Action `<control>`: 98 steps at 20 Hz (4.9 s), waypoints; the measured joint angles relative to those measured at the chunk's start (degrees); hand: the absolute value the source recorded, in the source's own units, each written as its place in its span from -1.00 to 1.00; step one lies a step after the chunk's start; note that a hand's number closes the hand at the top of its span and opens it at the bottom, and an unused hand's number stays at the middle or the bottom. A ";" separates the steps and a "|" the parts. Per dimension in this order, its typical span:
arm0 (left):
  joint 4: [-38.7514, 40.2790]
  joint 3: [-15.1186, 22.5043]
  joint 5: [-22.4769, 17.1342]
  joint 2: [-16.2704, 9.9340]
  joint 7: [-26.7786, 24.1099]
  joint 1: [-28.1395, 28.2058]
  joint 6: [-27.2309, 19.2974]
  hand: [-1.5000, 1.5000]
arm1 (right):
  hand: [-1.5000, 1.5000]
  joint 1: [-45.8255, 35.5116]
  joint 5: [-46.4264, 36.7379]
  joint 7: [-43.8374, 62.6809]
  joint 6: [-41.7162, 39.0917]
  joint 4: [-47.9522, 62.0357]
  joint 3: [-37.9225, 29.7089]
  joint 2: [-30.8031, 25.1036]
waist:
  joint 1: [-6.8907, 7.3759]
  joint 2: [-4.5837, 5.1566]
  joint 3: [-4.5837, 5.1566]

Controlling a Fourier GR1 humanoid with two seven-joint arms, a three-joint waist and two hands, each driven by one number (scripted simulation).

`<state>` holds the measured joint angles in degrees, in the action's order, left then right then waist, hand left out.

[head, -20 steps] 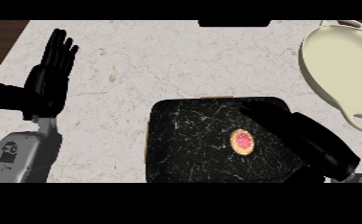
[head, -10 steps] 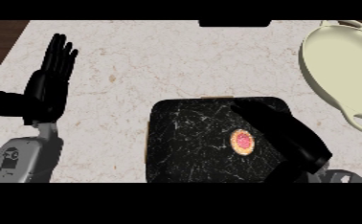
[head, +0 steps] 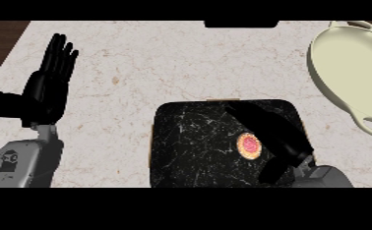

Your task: Pick the cupcake from the tray and place it in the pot

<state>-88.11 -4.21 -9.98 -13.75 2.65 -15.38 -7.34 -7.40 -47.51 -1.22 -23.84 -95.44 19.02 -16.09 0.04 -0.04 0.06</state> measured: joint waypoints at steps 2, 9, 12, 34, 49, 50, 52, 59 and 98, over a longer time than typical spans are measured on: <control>1.24 -0.36 0.44 0.46 -0.76 -0.75 -0.02 0.00 | -1.00 -1.27 -0.97 -0.59 0.01 1.99 0.22 1.18 | -0.03 -0.07 0.14; 1.32 -1.13 0.59 0.48 -0.63 -0.90 1.05 0.00 | 1.00 -3.03 -4.44 -7.67 1.82 4.17 3.03 1.58 | -0.06 -0.31 0.45; 0.92 -1.37 0.48 0.52 0.15 -0.92 1.37 0.00 | 1.00 -2.50 -6.91 -9.34 3.99 4.20 4.38 2.25 | -0.11 -0.50 0.69; -0.34 -2.14 2.15 1.64 1.00 -0.47 1.33 0.00 | 1.00 10.58 -24.69 10.90 9.82 -19.80 14.54 12.04 | -0.60 -0.21 -0.01; -0.75 -1.47 2.55 2.84 -0.57 0.98 1.92 0.00 | 1.00 1.59 -17.74 16.87 12.00 -35.08 -16.88 10.22 | -0.24 0.06 -0.08; -0.95 -1.26 2.93 3.01 0.27 0.32 1.30 0.00 | 1.00 0.74 -15.64 16.42 11.43 -34.57 -20.22 9.06 | -0.27 0.06 -0.08; -1.04 -1.41 2.97 2.89 -0.02 0.70 1.52 0.00 | 1.00 -0.65 -11.12 15.32 10.03 -33.22 -26.85 6.32 | -0.28 0.05 -0.09; -0.20 -2.11 2.65 2.61 -0.42 0.27 2.21 0.00 | 1.00 -5.12 -0.86 5.74 9.68 -16.09 -43.99 -5.12 | -0.05 0.15 -0.10; 1.33 -2.34 3.24 3.42 -0.06 -2.64 2.92 0.00 | -1.00 -37.39 6.37 -38.88 19.24 78.30 -54.81 -26.68 | 1.64 0.69 -0.24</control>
<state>-86.78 -6.55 -6.74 -10.33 2.60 -18.02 -4.42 -44.79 -41.14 -40.10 -4.61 -17.13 -35.79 -42.77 1.68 0.65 -0.18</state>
